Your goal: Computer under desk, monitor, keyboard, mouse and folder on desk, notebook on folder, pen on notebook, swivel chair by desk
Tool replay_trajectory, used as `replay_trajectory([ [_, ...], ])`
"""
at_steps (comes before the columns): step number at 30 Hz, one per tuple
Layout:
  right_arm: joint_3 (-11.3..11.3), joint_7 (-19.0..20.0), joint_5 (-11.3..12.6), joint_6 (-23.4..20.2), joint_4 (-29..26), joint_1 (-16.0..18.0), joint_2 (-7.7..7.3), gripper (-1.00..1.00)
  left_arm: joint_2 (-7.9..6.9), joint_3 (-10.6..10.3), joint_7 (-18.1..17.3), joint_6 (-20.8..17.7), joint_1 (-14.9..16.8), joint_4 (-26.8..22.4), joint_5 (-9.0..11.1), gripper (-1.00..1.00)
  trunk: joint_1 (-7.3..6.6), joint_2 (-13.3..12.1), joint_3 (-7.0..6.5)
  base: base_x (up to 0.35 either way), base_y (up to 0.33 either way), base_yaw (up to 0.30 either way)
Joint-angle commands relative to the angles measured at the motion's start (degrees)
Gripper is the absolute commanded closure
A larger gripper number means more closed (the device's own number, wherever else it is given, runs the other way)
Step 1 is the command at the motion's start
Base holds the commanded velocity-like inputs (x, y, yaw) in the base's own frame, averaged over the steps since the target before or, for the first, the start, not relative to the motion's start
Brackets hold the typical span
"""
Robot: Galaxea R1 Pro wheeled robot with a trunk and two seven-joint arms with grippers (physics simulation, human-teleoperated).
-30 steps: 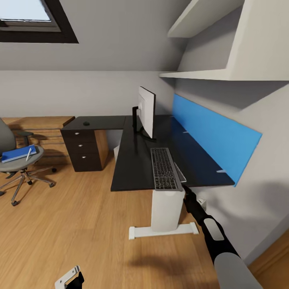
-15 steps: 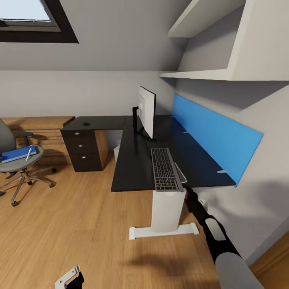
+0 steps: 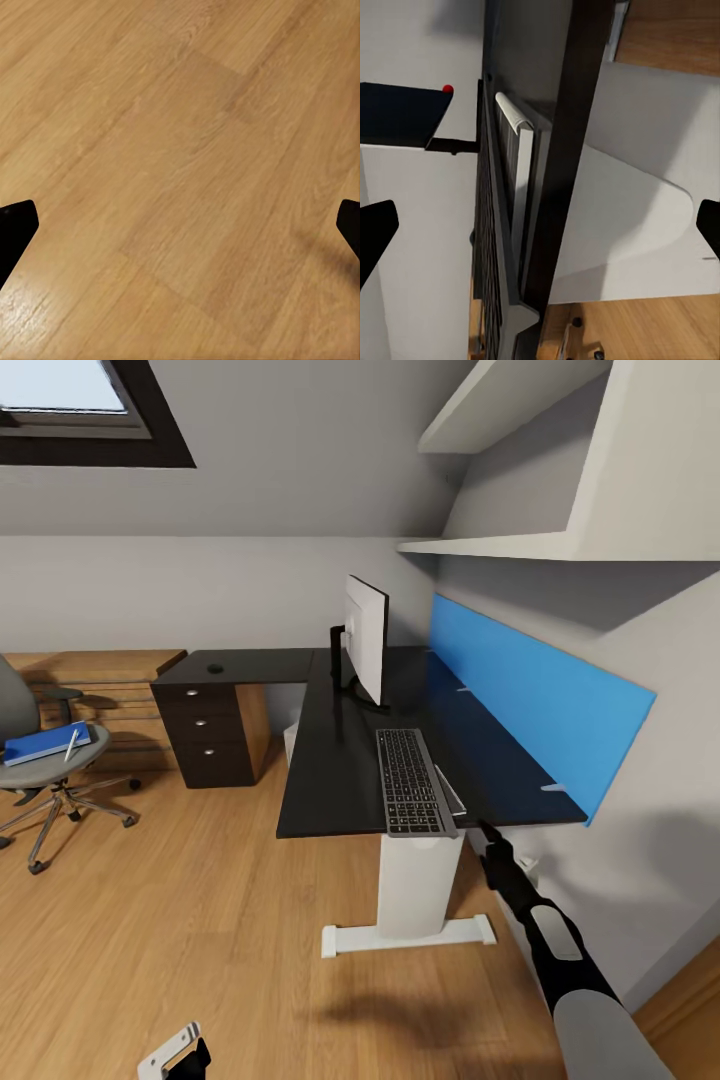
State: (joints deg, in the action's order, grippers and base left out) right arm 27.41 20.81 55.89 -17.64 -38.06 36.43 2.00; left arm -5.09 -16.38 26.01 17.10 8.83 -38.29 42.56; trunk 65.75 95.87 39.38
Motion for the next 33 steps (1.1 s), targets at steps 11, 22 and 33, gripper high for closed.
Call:
replay_trajectory([
  [11, 0.20, 0.09, 0.28, -0.55, 0.33, 0.08, 0.56, -1.00, -0.14, -0.50, 0.36, 0.40, 0.05, -0.03, 0.59, -1.00, 0.00, 0.03, 0.05, 0.000, 0.000, 0.000],
  [22, 0.36, 0.08, 0.43, -0.56, -1.60, 0.05, -1.63, -1.00, -0.10, -0.52, 0.36, 0.38, 0.05, -0.03, 0.59, -1.00, 0.00, 0.03, 0.05, 0.000, 0.000, 0.000],
  [33, 0.29, 0.11, 0.21, -0.41, -3.62, 0.06, -2.42, -1.00, -0.10, -0.59, 0.44, 0.39, 0.05, -0.03, 0.59, -1.00, 0.00, 0.03, 0.05, 0.000, 0.000, 0.000],
])
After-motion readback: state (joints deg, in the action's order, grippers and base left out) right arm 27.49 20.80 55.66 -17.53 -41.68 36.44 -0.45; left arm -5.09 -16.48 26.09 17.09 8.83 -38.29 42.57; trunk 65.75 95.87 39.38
